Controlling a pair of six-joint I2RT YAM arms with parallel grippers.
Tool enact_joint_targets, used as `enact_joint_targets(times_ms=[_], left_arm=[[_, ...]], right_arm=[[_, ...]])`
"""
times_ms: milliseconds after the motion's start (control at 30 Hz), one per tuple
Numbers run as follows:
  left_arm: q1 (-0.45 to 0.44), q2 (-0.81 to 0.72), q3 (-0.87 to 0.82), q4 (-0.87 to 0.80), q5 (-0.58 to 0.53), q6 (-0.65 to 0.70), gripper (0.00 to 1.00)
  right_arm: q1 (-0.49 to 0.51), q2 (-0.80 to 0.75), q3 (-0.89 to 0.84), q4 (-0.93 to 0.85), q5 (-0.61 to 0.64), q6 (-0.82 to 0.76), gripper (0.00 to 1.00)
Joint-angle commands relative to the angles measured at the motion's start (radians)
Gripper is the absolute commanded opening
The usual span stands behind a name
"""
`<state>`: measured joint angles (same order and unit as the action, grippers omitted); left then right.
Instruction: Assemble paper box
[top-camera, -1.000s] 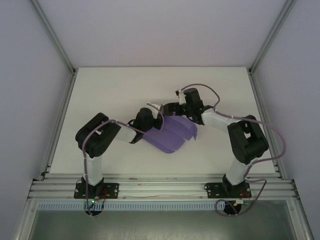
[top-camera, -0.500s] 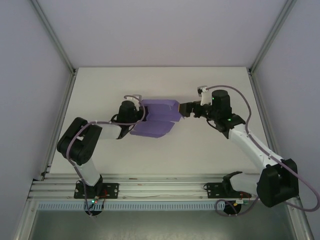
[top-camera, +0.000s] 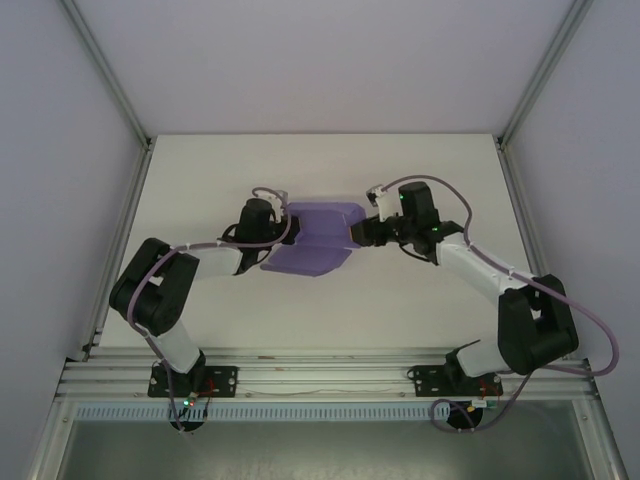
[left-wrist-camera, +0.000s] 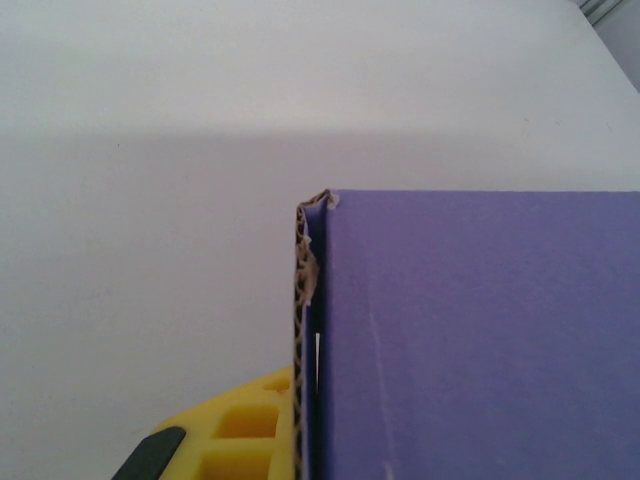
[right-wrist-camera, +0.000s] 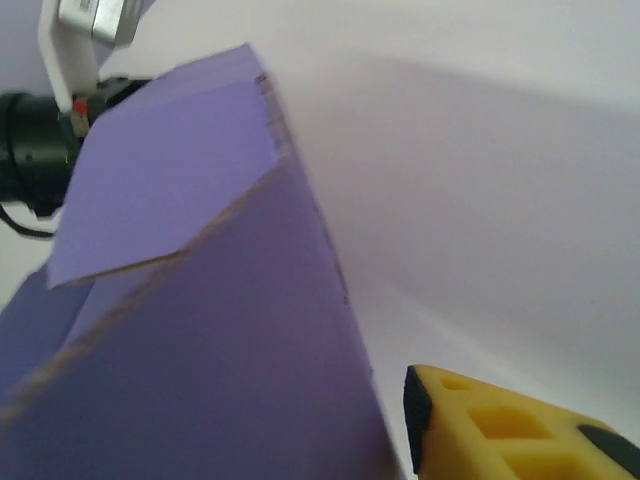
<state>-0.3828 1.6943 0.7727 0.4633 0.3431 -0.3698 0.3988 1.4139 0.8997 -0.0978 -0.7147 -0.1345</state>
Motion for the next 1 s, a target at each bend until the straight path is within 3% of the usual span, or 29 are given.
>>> enact_joint_targets(times_ms=[0,67,167,500,567,800,967], left_arm=[[-0.018,-0.016,0.038,-0.035,-0.014,0.003,0.0],[-0.02,-0.024,0.044,-0.049,-0.026,0.008,0.0],[-0.034,-0.037,0.055,-0.091,-0.118,0.026,0.0],[-0.079,0.014,0.154,-0.319,-0.781,0.003,0.0],[-0.079,0.02,0.162,-0.341,-0.836,-0.008,0.0],[-0.08,-0.014,0.139,-0.288,-0.698,0.024,0.03],[-0.075,-0.074,0.083,-0.187,-0.493,0.086,0.2]], right_arm=[[0.029,0.012,0.047,0.008,0.115,-0.055,0.27],[0.036,0.018,0.052,0.004,0.143,-0.058,0.21],[0.052,0.011,0.044,0.02,0.184,-0.059,0.02],[0.115,-0.116,-0.059,0.119,0.408,-0.075,0.0],[0.117,-0.125,-0.076,0.137,0.421,-0.076,0.0],[0.117,-0.095,-0.068,0.159,0.422,-0.057,0.0],[0.115,-0.09,-0.067,0.179,0.354,-0.049,0.0]])
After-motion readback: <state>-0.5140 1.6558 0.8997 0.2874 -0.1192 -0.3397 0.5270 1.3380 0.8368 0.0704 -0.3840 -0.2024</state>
